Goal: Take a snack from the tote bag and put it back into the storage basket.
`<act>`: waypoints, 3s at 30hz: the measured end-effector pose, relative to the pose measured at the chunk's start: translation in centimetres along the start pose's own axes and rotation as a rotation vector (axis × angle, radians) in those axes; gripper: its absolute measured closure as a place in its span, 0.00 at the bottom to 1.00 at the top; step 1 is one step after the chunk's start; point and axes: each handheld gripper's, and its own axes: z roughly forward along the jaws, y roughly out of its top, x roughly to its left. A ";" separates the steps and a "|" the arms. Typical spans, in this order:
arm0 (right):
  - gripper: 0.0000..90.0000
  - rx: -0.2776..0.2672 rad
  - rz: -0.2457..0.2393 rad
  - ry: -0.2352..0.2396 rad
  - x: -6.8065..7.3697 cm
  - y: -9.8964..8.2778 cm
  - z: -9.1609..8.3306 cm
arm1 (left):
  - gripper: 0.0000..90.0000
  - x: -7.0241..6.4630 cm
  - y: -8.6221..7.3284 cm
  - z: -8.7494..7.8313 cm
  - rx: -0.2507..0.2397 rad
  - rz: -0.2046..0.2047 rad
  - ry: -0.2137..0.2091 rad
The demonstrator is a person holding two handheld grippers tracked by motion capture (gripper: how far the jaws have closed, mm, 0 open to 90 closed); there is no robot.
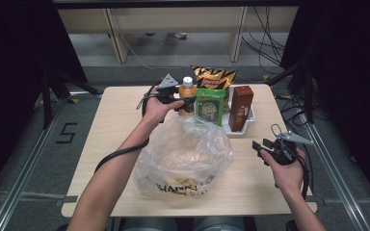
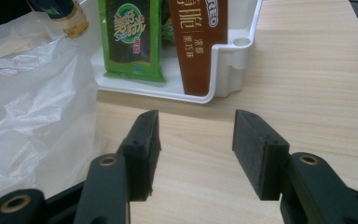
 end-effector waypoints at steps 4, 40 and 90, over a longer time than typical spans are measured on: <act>0.57 0.002 -0.005 -0.001 0.0 0.0 0.0 | 0.34 0.0 -0.3 0.2 0.011 0.000 0.000; 0.57 0.012 0.042 0.027 0.6 -0.2 0.1 | 0.34 0.0 -3.2 1.4 0.090 -0.019 0.011; 0.56 0.034 0.048 0.038 0.7 -0.2 0.0 | 0.25 0.1 -4.3 1.0 0.165 -0.069 0.030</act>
